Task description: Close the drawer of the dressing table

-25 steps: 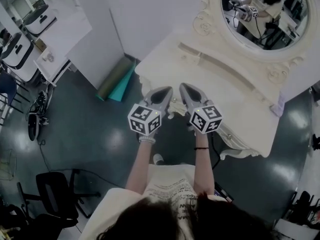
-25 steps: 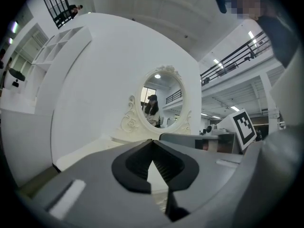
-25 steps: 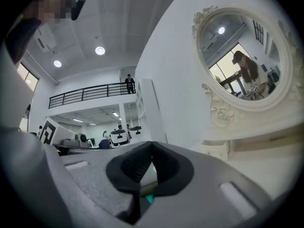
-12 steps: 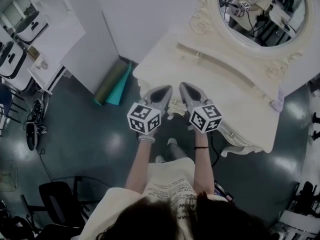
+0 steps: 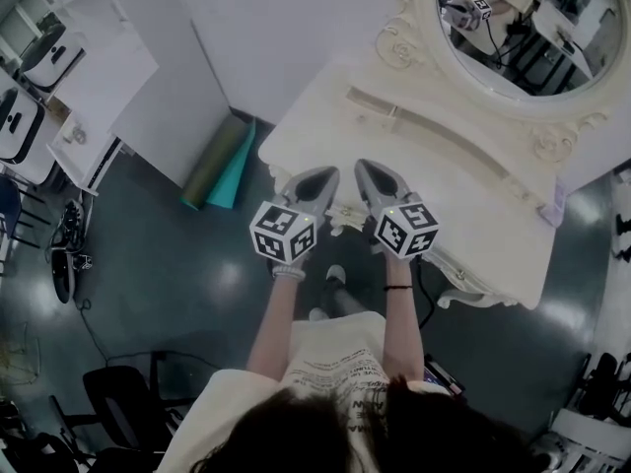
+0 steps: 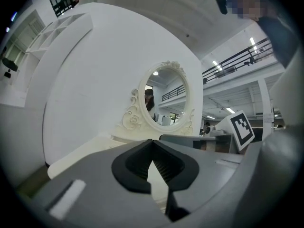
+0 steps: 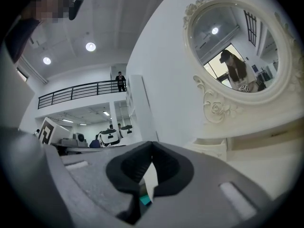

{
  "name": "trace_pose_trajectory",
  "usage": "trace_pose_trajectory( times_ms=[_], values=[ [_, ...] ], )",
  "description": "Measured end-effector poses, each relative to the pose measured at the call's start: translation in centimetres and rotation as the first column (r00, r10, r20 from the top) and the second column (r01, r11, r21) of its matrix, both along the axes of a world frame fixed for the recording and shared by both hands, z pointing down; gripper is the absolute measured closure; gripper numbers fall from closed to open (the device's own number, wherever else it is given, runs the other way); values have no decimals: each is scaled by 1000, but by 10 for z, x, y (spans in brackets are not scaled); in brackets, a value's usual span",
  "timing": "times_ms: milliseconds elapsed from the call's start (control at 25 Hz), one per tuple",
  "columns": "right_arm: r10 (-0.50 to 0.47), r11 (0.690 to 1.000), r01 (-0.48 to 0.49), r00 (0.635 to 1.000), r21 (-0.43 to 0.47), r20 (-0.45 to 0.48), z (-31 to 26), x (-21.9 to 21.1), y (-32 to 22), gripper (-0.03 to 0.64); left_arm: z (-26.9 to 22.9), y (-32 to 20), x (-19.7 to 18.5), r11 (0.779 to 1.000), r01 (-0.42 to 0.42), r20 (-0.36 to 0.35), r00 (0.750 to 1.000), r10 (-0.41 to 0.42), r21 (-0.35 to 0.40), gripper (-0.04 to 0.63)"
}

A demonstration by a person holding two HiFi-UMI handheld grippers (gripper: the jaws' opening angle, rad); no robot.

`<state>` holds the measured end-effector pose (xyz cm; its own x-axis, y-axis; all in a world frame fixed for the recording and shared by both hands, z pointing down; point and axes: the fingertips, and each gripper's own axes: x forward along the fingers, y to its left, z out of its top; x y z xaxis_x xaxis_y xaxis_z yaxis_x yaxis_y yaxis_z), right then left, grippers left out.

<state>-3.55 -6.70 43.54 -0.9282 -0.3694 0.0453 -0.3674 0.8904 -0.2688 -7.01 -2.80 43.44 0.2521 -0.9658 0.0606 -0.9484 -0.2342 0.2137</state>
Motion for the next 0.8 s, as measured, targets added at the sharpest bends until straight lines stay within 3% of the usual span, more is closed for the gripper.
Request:
trace_pose_trajectory(
  times_ms=[800],
  values=[
    [-3,996,0,999,-84,-40,32,-43,-83,614,32,-89,-36,996,-37,-40,999,34,-85,592]
  ],
)
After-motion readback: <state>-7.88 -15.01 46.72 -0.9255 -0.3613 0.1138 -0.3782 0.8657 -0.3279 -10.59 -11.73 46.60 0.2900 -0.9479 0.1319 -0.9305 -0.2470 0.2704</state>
